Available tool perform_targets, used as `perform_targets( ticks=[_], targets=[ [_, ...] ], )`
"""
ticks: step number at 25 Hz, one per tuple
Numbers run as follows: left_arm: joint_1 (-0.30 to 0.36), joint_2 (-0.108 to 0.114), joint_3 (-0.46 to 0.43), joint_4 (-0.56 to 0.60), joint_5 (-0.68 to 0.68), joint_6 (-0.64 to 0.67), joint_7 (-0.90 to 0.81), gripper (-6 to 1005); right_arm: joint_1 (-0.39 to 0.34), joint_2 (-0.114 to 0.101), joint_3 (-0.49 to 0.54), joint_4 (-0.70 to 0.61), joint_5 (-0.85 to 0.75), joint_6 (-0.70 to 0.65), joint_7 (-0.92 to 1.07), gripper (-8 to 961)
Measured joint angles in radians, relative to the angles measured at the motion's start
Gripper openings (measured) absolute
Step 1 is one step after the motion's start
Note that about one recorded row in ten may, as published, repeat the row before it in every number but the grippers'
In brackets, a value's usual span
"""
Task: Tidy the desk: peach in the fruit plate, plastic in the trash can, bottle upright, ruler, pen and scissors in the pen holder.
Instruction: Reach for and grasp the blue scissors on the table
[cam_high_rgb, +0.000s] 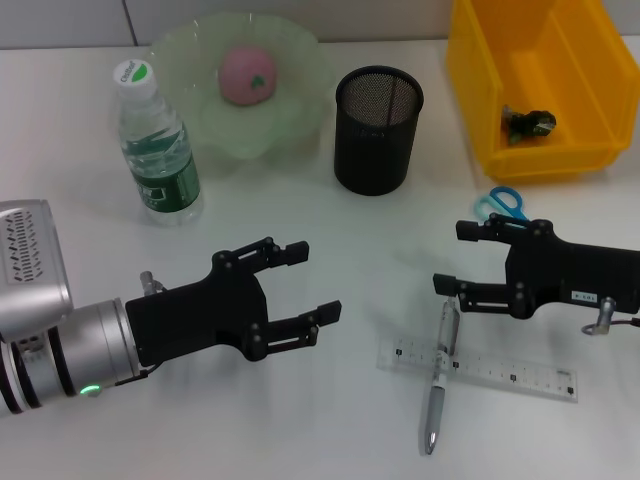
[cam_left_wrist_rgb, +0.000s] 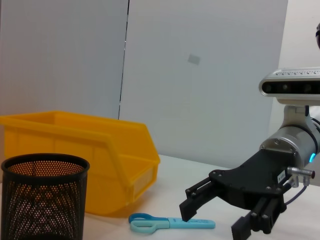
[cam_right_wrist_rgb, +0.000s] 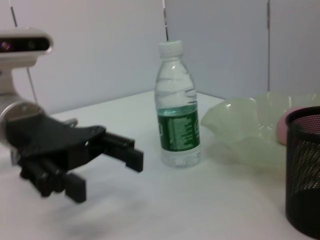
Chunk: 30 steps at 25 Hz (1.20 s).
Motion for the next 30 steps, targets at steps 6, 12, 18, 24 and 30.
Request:
perform_targets(
  ticks=[6,12,18,24,30],
  targets=[
    [0.0,0.0,0.0,0.0,0.0,-0.002,0.012,788,0.064,-0.002,-0.092,-0.173,-0.07,0.011,0.466,803],
    [0.001,0.0,0.0,-0.001,0.003,-0.002,0.015,788,0.096,-0.002,-0.278,-0.435,-0.227,-0.007,0.878,803],
    [0.003,0.0,0.0,-0.002,0.004,-0.003,0.022,787,0.149,-0.002,-0.4,-0.581,-0.404,-0.054,1.132,802],
    [0.009,0.0,0.0,-0.003,0.003,-0.003,0.026,787,0.229,-0.008,-0.458,-0.615,-0.567,-0.079,1.303,802],
    [0.01,0.0,0.0,-0.01,0.0,-0.001,0.026,787,0.285,-0.003,-0.474,-0.598,-0.675,-0.072,1.379,802]
  ],
)
